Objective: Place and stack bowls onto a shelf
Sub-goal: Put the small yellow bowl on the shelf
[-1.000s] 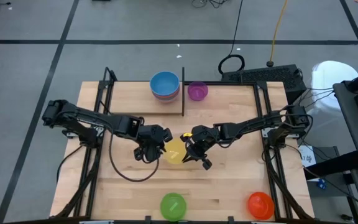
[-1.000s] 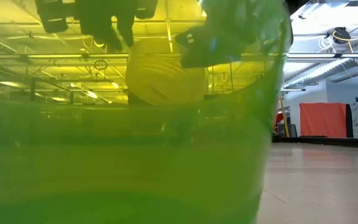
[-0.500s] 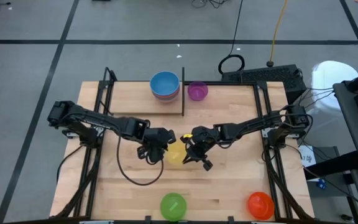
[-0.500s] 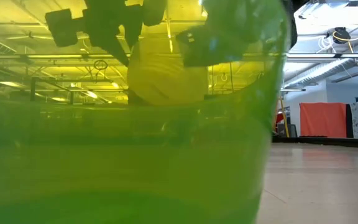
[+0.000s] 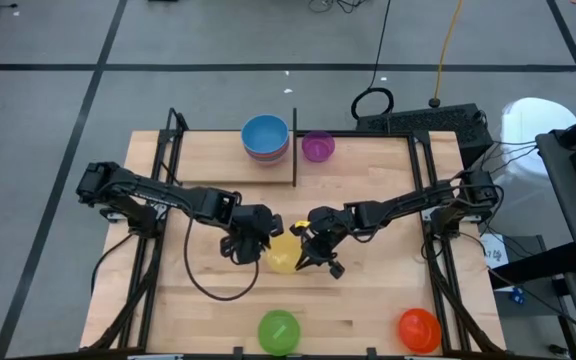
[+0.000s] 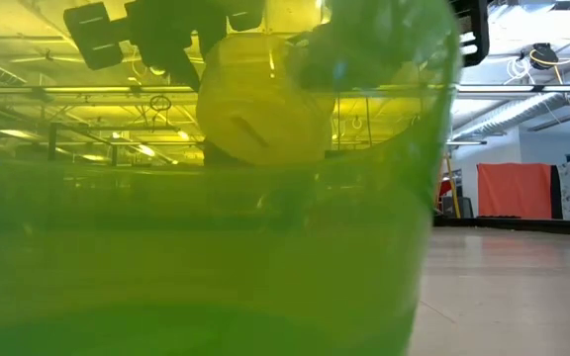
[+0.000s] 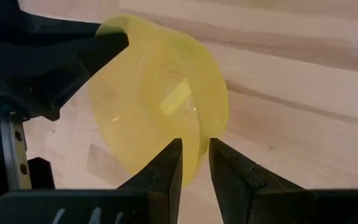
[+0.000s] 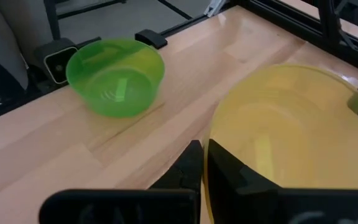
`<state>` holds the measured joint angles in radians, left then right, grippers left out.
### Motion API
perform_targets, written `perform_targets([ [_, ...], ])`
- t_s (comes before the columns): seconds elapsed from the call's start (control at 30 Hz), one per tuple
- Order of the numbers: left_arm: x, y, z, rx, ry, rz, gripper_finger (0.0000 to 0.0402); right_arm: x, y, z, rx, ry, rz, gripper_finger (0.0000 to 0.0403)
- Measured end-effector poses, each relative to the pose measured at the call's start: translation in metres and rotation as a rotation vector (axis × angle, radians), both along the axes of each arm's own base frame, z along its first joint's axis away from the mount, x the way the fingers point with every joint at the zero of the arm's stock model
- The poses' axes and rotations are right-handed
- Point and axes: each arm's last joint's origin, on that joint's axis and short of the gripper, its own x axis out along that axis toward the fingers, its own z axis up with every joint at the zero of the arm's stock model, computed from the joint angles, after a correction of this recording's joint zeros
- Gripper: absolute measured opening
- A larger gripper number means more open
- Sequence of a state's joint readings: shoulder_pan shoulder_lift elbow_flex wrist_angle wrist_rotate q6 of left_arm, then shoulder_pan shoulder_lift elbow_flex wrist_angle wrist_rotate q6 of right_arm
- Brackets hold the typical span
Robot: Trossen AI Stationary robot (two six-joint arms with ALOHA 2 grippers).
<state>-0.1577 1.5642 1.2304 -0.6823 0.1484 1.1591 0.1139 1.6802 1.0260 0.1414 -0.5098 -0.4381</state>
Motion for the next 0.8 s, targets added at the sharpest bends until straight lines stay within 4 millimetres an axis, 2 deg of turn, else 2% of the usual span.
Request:
perform_targets([
  [0.37, -0.0004, -0.0047, 0.0016, -0.131, 0.004, -0.108, 0.0082, -0.0025, 0.0093, 0.0014, 0.059, 0.000, 0.108, 0.0000],
  [0.67, 0.0015, -0.0063, 0.0036, -0.178, -0.017, -0.128, 0.0017, -0.0029, 0.0098, 0.0017, 0.046, -0.027, 0.150, 0.0000],
  [0.8, 0.0016, -0.0063, 0.0036, -0.203, 0.000, -0.084, 0.0005, -0.0026, 0.0095, 0.0017, 0.050, -0.024, 0.144, 0.0000],
])
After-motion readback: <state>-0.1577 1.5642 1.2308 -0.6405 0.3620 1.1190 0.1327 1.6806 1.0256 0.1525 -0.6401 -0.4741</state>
